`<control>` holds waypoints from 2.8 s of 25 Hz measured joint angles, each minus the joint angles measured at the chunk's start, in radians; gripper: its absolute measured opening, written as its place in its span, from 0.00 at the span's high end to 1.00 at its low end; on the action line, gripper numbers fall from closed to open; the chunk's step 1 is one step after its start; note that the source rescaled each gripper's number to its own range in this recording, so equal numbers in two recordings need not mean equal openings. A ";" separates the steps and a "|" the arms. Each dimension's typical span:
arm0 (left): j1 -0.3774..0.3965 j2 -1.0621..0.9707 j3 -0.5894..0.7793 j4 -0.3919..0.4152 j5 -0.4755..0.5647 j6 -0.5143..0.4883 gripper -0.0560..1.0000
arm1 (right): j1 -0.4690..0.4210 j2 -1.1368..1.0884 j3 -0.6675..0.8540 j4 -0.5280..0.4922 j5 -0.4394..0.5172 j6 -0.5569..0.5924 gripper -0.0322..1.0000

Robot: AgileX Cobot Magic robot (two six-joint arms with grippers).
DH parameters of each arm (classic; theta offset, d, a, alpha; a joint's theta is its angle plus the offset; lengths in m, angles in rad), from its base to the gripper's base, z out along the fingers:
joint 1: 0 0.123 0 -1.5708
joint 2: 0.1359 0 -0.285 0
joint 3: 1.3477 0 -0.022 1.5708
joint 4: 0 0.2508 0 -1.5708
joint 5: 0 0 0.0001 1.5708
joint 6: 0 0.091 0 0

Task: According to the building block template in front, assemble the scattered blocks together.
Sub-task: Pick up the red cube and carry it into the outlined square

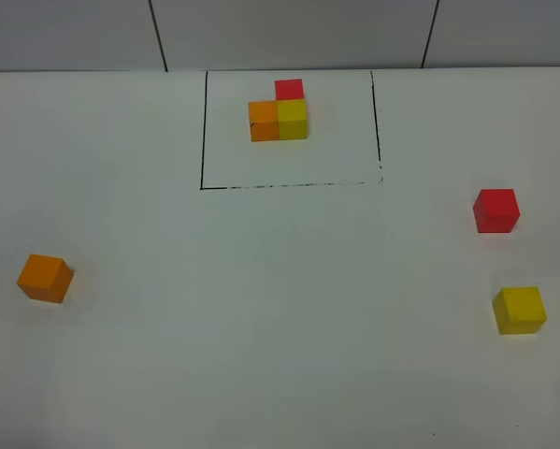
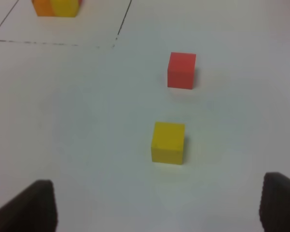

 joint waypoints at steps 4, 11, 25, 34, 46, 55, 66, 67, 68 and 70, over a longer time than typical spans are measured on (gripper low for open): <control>0.000 0.000 0.000 0.000 0.000 0.000 0.05 | 0.000 0.000 0.000 0.000 -0.001 0.000 0.29; 0.000 0.000 0.000 0.000 0.000 0.000 0.05 | 0.000 0.000 0.000 0.000 -0.001 0.000 0.29; 0.000 0.000 0.000 0.000 0.000 0.000 0.05 | 0.000 0.000 0.000 0.000 -0.001 0.000 0.29; 0.000 0.000 0.000 0.000 0.000 0.000 0.05 | 0.000 0.000 0.000 -0.001 -0.001 0.000 0.29; 0.000 0.000 0.000 0.000 0.000 0.000 0.05 | 0.000 0.000 0.000 -0.001 0.000 0.000 0.29; 0.000 0.000 0.000 0.000 0.000 0.000 0.05 | 0.000 0.025 -0.009 -0.013 0.008 0.059 0.29; 0.000 0.000 0.000 0.000 0.000 0.000 0.05 | 0.000 0.720 -0.217 -0.015 -0.052 -0.006 0.03; 0.000 0.000 0.000 0.000 0.000 0.000 0.05 | 0.000 0.817 -0.245 -0.015 -0.072 -0.013 0.02; 0.000 0.000 0.000 0.000 0.000 0.000 0.05 | 0.000 0.894 -0.272 -0.015 -0.094 -0.017 0.01; 0.000 0.000 0.000 0.000 0.000 0.000 0.05 | 0.000 1.076 -0.320 -0.015 -0.165 -0.021 0.01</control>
